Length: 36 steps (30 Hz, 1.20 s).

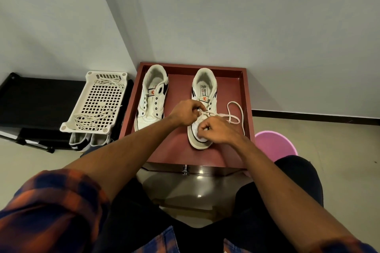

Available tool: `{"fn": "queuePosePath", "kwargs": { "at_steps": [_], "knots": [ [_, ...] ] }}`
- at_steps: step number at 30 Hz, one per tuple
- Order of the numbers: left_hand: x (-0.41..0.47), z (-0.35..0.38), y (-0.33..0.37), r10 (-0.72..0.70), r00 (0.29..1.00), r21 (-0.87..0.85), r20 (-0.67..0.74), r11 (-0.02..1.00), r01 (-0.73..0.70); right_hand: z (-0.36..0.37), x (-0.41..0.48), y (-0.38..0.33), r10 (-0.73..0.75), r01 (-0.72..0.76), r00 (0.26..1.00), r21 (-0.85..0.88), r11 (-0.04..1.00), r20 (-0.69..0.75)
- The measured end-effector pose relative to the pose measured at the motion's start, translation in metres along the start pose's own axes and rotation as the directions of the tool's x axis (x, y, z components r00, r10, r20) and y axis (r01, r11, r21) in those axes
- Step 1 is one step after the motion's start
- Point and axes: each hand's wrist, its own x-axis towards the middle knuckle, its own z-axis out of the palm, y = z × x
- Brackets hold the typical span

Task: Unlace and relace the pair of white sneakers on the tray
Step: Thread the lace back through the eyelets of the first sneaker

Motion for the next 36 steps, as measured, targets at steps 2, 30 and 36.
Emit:
{"fn": "queuePosePath", "kwargs": {
  "at_steps": [2, 30, 36],
  "knots": [
    [-0.001, 0.000, -0.002, 0.010, 1.000, 0.009, -0.009, 1.000, -0.010, -0.005, -0.004, 0.004, -0.002, -0.002, 0.991, 0.030, 1.000, 0.135],
    [-0.001, 0.005, 0.004, -0.027, 1.000, 0.008, 0.009, 1.000, 0.027, -0.016, 0.014, 0.006, 0.274, -0.320, 0.919, -0.132, 0.938, -0.283],
    [-0.002, 0.006, 0.004, -0.041, 0.999, -0.009, -0.003, 0.999, 0.041, -0.011, 0.012, 0.007, 0.292, -0.314, 0.892, -0.009, 0.949, -0.345]
  ]
}}
